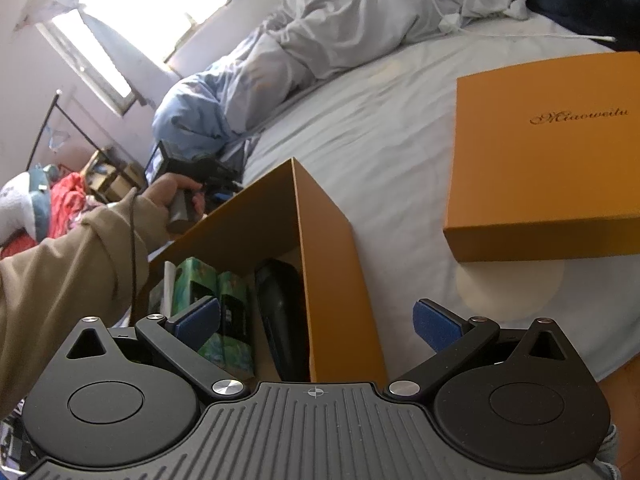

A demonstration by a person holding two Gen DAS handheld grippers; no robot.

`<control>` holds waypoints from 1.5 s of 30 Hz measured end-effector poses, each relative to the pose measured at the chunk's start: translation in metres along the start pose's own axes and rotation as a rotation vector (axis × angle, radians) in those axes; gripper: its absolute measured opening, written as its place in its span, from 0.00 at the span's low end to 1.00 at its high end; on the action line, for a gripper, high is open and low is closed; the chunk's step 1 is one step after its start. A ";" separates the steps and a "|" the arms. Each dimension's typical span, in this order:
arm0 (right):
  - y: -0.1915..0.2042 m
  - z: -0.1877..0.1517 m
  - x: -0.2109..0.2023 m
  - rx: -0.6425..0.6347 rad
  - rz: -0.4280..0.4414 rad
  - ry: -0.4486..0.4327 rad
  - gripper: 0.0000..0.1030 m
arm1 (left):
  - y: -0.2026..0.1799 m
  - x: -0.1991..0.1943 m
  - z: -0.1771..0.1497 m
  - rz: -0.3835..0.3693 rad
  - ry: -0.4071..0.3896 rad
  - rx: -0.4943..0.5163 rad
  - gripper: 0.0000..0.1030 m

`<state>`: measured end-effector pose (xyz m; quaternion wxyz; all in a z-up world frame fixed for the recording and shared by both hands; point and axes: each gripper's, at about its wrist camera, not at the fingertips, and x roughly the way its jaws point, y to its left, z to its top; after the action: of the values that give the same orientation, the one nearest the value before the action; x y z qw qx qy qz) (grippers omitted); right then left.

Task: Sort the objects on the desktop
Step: 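Lift the white remote with the left tool, then carry the white remote with the left tool toward the cardboard box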

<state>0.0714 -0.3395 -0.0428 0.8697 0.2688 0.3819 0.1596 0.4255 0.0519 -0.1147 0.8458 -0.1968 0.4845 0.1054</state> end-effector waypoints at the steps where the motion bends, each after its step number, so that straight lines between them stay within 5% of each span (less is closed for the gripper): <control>1: 0.000 0.000 0.000 -0.001 0.000 0.000 1.00 | 0.001 -0.002 -0.001 -0.007 -0.001 -0.002 0.21; 10: -0.002 -0.001 -0.003 -0.006 0.001 0.004 1.00 | 0.008 -0.051 -0.004 -0.116 -0.050 -0.014 0.21; 29: 0.014 -0.004 -0.006 -0.070 0.012 0.012 1.00 | 0.028 -0.228 -0.030 -0.330 -0.210 0.081 0.21; 45: 0.028 -0.005 -0.015 -0.136 0.029 -0.020 1.00 | 0.045 -0.311 -0.086 -0.409 -0.309 0.141 0.21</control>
<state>0.0561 -0.3225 -0.0203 0.8874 0.2160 0.3574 0.1952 0.1837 0.0584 0.1041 0.9252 -0.2127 0.3058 -0.0729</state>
